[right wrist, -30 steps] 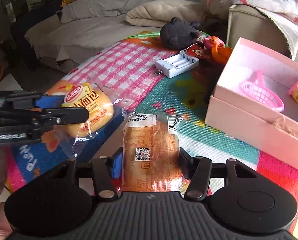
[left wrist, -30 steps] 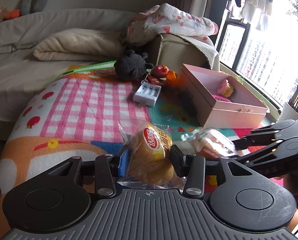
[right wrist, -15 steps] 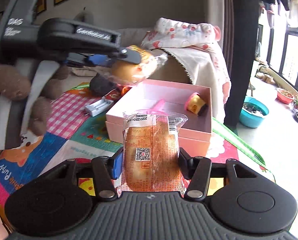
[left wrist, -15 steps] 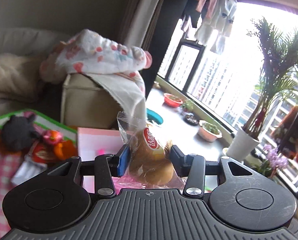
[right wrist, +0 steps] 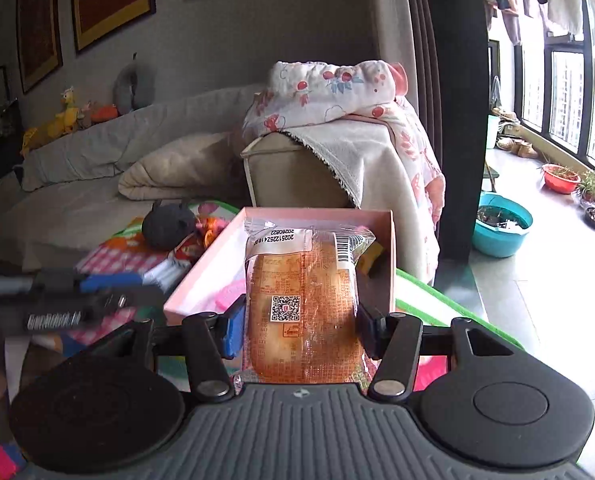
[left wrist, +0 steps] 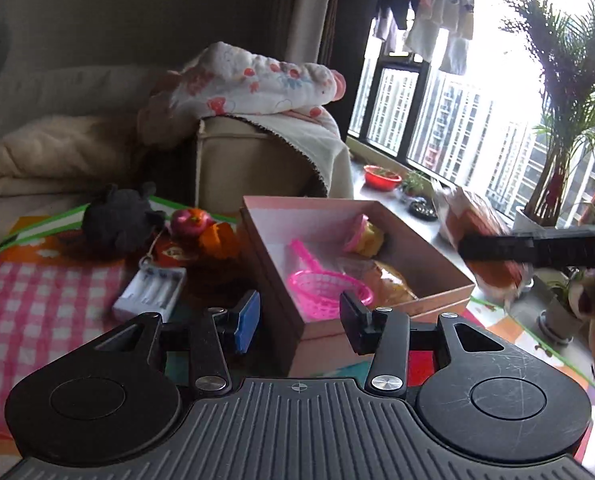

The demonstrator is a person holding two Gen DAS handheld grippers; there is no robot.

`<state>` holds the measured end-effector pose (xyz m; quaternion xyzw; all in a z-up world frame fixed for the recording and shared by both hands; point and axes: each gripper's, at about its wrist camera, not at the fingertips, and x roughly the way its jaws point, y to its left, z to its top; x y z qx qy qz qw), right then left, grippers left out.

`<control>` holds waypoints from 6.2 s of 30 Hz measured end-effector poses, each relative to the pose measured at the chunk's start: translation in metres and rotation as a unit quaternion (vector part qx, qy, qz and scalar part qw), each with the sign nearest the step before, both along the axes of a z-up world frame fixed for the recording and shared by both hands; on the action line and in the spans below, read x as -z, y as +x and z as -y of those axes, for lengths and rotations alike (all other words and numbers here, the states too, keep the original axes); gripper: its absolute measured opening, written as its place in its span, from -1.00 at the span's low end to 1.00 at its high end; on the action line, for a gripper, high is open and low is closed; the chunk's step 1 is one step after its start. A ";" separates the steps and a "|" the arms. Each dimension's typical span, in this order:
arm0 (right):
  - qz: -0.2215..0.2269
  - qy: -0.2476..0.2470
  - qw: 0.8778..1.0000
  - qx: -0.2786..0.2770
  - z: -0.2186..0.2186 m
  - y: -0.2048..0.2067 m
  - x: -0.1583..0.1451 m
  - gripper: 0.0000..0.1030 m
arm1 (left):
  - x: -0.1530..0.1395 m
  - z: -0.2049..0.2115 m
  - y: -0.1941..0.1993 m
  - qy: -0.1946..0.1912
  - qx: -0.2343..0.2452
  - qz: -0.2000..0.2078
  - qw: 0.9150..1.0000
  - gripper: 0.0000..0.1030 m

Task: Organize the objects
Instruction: 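Place the bread loaf in the box with the right gripper while the left places the bun, then move the left gripper to the white battery holder, then close the left gripper on the battery holder and lift it, then grasp the black plush toy with the right gripper, then place the battery holder in the box with the left gripper while the right places the plush toy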

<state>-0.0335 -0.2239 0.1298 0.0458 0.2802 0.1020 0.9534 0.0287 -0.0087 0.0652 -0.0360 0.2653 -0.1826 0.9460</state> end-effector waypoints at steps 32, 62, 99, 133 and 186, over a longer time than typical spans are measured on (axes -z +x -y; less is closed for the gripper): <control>-0.080 0.091 0.992 0.047 -0.026 -0.011 0.105 1.00 | 0.049 -0.060 0.127 0.025 -0.033 -0.092 0.995 -0.03; -0.085 0.022 0.995 0.051 -0.048 -0.008 0.105 1.00 | 0.061 -0.040 0.076 0.149 -0.015 -0.011 0.989 -0.06; -0.084 0.021 0.995 0.051 -0.048 -0.008 0.106 1.00 | 0.047 -0.040 0.059 0.108 -0.028 0.013 0.994 0.43; -0.024 -0.111 0.992 -0.055 -0.151 0.083 -0.002 1.00 | 0.040 -0.123 0.023 0.036 -0.122 -0.066 0.990 0.02; 0.020 -0.087 0.996 0.018 -0.028 -0.089 0.013 0.62 | -0.024 0.058 0.091 -0.003 0.019 0.003 1.000 -0.02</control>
